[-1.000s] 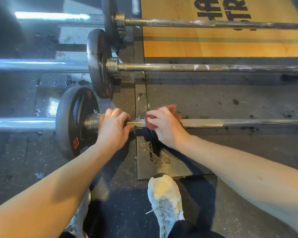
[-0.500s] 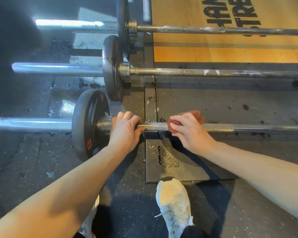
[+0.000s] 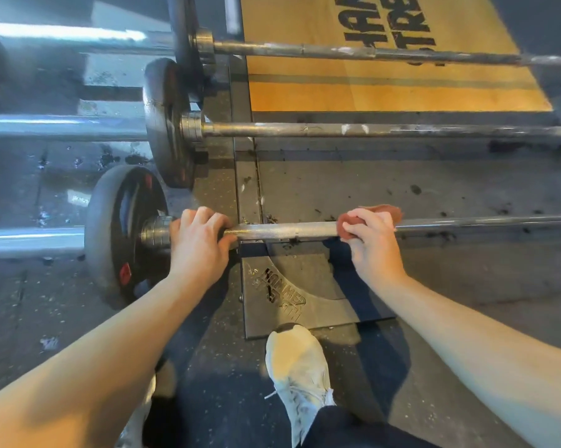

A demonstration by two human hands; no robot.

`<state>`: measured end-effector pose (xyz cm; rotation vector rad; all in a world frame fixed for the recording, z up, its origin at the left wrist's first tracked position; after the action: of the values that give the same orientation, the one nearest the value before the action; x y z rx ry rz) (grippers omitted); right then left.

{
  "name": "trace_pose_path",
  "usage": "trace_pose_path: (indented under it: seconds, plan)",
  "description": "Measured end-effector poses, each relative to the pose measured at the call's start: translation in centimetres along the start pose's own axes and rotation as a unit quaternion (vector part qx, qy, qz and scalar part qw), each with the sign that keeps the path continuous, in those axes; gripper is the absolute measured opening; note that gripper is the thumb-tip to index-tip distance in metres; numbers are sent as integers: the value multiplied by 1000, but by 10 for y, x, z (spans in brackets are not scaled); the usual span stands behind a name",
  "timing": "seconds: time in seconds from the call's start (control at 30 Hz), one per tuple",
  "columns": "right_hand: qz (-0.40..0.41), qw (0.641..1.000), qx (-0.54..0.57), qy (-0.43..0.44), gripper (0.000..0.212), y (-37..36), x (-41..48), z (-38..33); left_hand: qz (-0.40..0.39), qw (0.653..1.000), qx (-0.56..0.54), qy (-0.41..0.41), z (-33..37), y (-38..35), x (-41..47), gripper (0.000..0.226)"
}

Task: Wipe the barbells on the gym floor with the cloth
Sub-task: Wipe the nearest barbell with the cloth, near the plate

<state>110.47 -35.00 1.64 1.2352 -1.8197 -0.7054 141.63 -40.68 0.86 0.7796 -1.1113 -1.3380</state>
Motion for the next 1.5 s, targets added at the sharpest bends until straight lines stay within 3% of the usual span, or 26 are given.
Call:
trace_pose_path:
  seconds: [0.07, 0.2, 0.33, 0.4, 0.5, 0.6, 0.73, 0.8, 0.9, 1.03, 1.13, 1.23, 1.33, 1.4, 1.5]
  plan:
    - [4, 999, 37, -39, 22, -26, -7, -29, 4, 1000, 10, -4, 1, 0, -2, 24]
    - [-35, 992, 116, -21, 19, -67, -14, -92, -1, 999, 38, -6, 11, -1, -5, 26]
    - [-16, 998, 63, -16, 25, -25, -9, -41, 0, 1000, 19, -12, 31, -2, -1, 27]
    - [45, 996, 45, -67, 17, 6, -11, 12, -3, 999, 7, -43, 46, -6, 4, 30]
    - [131, 977, 8, -165, 24, 32, -18, 49, -17, 997, -5, -80, 67, -15, 10, 34]
    - [190, 956, 49, -218, 20, 17, -21, 24, -34, 995, -17, -91, 77, -24, 13, 32]
    - [132, 956, 156, -209, 23, -38, -33, -47, -38, 994, -39, -95, 83, -31, 12, 23]
    - [119, 969, 153, -155, 23, -36, -34, -60, -28, 995, -51, -87, 83, -31, 11, 20]
    - [109, 985, 74, -110, 20, -9, -27, -20, -18, 994, -56, -96, 85, -32, 12, 18]
    - [209, 945, -5, -251, 22, 27, -27, 52, -12, 995, -63, -80, 81, -33, 11, 19]
    - [255, 922, 14, -289, 20, 18, -31, 36, -13, 996, -66, -62, 81, -32, 10, 20]
    - [171, 966, 58, -185, 17, -21, -29, -24, -13, 996, -63, -54, 81, -32, 10, 21]
    - [87, 988, 92, -94, 22, -41, -26, -57, -9, 997, -61, -49, 81, -33, 10, 21]
    - [74, 992, 78, -62, 23, -33, -21, -45, -8, 997, -63, -52, 81, -34, 10, 21]
    - [114, 990, -9, -87, 20, 5, -13, 15, -7, 996, -67, -55, 78, -37, 11, 22]
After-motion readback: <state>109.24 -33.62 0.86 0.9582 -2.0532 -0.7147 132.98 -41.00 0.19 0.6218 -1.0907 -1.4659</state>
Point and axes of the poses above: each hand's wrist, its own x-axis towards the middle knuckle, its own y-axis out of the back of the hand, z = x × y, the point moved 9 cm from there along x, towards the middle knuckle, and after that the axes turned 13 degrees about z, right-handed, at the moved point
